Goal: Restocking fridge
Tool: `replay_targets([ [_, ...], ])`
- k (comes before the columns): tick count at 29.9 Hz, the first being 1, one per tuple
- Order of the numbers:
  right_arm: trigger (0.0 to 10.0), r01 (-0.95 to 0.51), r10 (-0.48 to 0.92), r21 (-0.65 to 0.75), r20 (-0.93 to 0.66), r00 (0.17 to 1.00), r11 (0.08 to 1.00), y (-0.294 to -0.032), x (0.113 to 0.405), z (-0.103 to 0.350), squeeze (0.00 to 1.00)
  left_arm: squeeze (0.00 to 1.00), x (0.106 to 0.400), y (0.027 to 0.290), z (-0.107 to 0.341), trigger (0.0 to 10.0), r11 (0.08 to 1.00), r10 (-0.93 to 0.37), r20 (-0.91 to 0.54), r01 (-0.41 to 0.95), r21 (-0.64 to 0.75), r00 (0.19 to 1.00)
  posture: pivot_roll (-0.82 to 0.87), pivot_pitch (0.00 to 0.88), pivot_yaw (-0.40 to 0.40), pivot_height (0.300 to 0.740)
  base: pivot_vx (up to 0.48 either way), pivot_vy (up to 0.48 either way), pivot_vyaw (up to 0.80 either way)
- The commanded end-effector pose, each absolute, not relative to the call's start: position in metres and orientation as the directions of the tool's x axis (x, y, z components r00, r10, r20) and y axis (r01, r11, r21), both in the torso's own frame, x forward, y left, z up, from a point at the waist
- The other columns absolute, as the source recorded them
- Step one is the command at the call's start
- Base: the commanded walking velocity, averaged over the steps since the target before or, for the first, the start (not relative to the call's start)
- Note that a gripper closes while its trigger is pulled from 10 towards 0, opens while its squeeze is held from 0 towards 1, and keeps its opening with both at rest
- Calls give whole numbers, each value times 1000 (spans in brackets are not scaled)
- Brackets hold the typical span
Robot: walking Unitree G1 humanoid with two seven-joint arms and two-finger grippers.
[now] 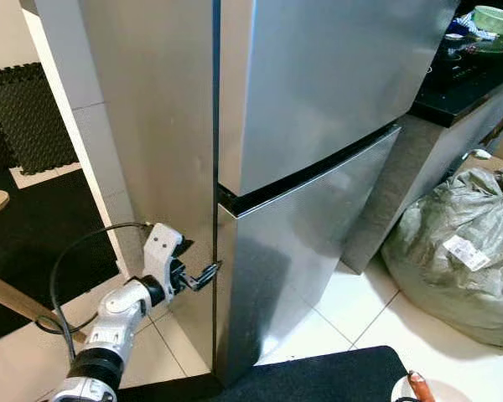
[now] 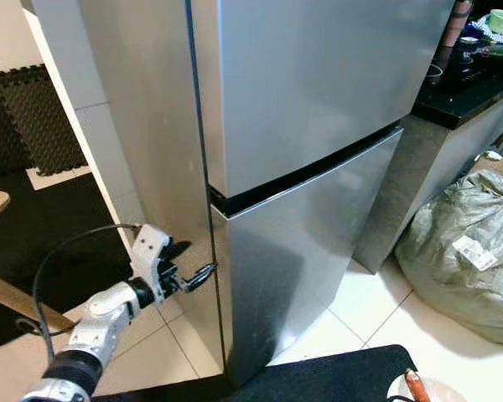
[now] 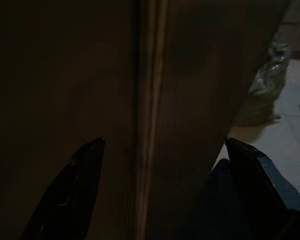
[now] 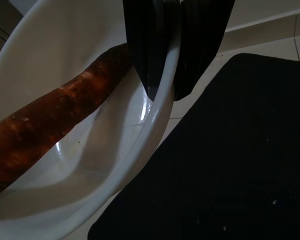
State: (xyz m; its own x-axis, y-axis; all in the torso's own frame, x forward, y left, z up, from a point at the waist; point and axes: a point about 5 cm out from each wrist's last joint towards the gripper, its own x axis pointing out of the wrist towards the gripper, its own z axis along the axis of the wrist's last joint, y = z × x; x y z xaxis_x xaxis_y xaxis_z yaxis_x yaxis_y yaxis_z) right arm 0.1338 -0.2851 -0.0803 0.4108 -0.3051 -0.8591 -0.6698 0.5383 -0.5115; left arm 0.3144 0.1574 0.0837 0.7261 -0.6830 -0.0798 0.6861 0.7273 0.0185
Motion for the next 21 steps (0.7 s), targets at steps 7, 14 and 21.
replay_targets([
  [7, 10000, -661, -315, -519, -855, 413, 542, -290, 134, -78, 0, 0, 319, 144, 84, 10000, 697, -714, -79, 717, 14, 695, -112, 41, -62, 740, 0, 0, 0],
  [14, 10000, -658, -313, -519, -854, 415, 545, -288, 136, -78, 0, 0, 327, 129, 82, 10000, 718, -688, -114, 695, 36, 716, -113, 39, -57, 740, 0, 0, 0],
  [21, 10000, -656, -313, -518, -855, 414, 548, -288, 135, -79, 0, 0, 327, 120, 76, 10000, 715, -687, -138, 697, 46, 713, -114, 40, -54, 740, 0, 0, 0],
])
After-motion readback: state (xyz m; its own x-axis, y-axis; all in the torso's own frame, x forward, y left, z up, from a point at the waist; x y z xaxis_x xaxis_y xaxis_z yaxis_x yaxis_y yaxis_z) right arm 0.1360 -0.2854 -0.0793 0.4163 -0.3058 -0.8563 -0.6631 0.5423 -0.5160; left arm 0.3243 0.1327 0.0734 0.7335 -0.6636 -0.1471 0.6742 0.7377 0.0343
